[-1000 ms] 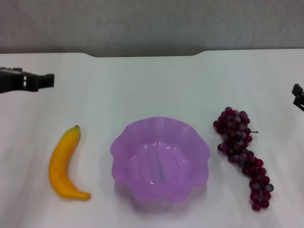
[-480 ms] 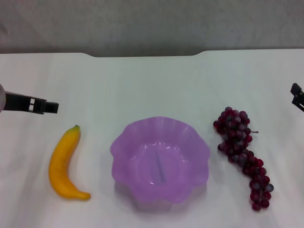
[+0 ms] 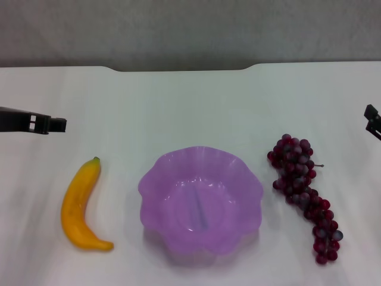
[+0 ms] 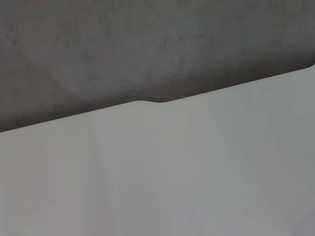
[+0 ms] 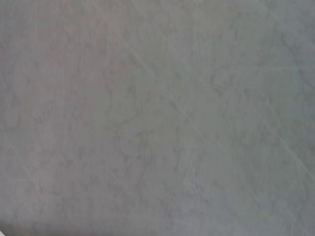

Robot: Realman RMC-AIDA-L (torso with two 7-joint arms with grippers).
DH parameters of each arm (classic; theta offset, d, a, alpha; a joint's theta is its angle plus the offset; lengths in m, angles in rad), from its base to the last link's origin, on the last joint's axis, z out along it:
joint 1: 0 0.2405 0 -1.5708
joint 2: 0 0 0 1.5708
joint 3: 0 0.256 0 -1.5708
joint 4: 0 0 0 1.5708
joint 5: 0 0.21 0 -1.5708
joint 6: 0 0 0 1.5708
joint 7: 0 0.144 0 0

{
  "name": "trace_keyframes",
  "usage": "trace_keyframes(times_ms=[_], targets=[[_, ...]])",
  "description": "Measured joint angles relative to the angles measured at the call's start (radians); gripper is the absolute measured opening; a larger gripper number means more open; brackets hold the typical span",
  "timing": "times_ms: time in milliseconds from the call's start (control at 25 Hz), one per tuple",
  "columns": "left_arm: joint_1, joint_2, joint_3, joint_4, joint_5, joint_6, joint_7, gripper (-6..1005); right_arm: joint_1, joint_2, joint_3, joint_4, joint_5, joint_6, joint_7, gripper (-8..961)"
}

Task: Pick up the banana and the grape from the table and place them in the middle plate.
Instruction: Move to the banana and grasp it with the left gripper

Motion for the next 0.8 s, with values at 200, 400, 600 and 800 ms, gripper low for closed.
trace_keyframes(times_ms=[200,400,600,800], targets=[[-0.016,0.0,0.0,-0.015,0.005,0.043,-0.001,814,0.0,0.0,0.0,0.002,0.0,0.0,0.0,879],[-0.044,0.0,-0.002,-0.044,0.016,0.092,-0.002,814,0.0,0.0,0.0,0.003,0.0,0.001,0.0,879],[-0.085,-0.001,0.0,-0.094,0.019,0.161,-0.003,813,0.0,0.0,0.0,0.003,0.0,0.002,0.0,879],[-0.12,-0.003,0.003,-0.162,0.019,0.176,-0.004,813,-0.001,0.0,0.0,0.002,0.0,0.003,0.0,879]])
